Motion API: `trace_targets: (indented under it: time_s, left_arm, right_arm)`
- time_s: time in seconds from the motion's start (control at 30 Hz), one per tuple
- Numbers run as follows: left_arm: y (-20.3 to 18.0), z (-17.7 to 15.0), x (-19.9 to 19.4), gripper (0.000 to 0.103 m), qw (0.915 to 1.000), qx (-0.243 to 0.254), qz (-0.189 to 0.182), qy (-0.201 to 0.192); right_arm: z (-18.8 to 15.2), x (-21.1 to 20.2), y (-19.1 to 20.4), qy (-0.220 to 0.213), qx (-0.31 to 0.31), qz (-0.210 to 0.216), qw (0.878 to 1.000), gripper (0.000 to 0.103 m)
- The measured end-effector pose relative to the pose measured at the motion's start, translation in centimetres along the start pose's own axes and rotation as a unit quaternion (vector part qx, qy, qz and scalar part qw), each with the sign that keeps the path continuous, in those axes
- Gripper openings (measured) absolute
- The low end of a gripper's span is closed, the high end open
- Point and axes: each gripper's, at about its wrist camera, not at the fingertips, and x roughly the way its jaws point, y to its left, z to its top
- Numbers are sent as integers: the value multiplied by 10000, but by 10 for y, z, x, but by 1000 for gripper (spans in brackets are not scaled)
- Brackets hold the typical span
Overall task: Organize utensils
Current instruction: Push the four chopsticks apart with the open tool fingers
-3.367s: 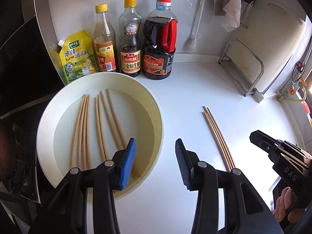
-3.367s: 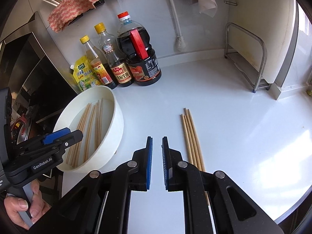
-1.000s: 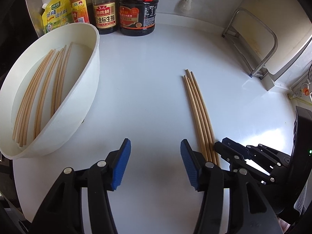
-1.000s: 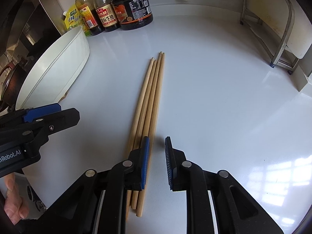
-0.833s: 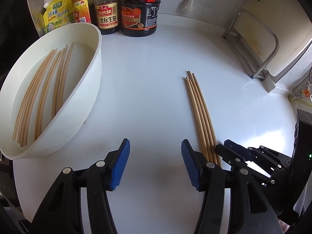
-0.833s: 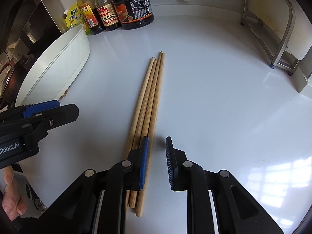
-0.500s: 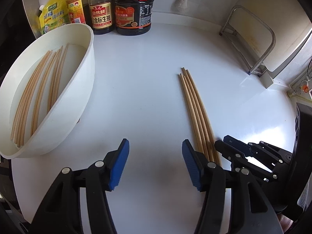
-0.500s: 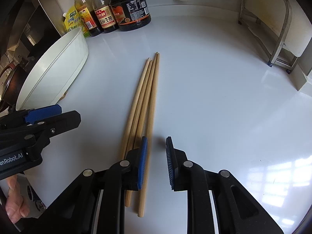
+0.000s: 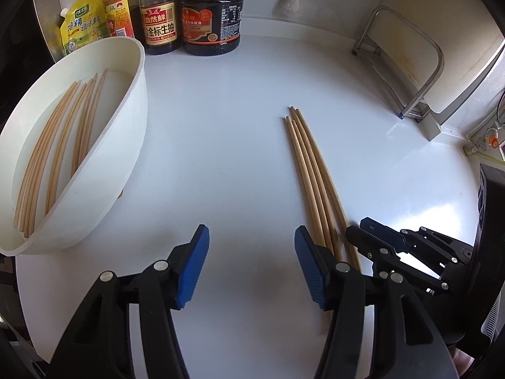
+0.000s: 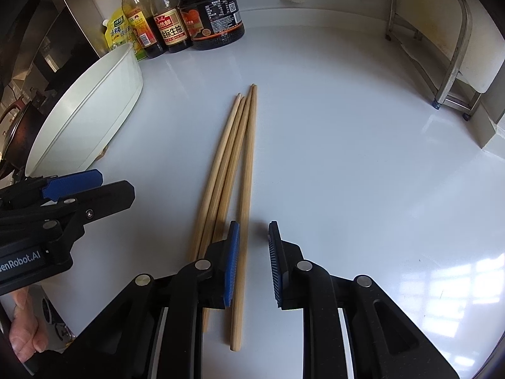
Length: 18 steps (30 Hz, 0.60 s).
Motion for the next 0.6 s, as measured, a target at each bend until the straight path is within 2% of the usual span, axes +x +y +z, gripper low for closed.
trace_targets:
  time_s: [0.27, 0.6]
  left_arm:
    - [-21, -7, 7, 56, 9996, 125, -234, -16]
    - [-31, -12, 23, 56, 9996, 187, -184, 101]
  right_arm:
    - [-3, -3, -18, -81, 121, 0, 9999, 18]
    - [-5, -13, -34, -194, 284, -25, 9994, 19]
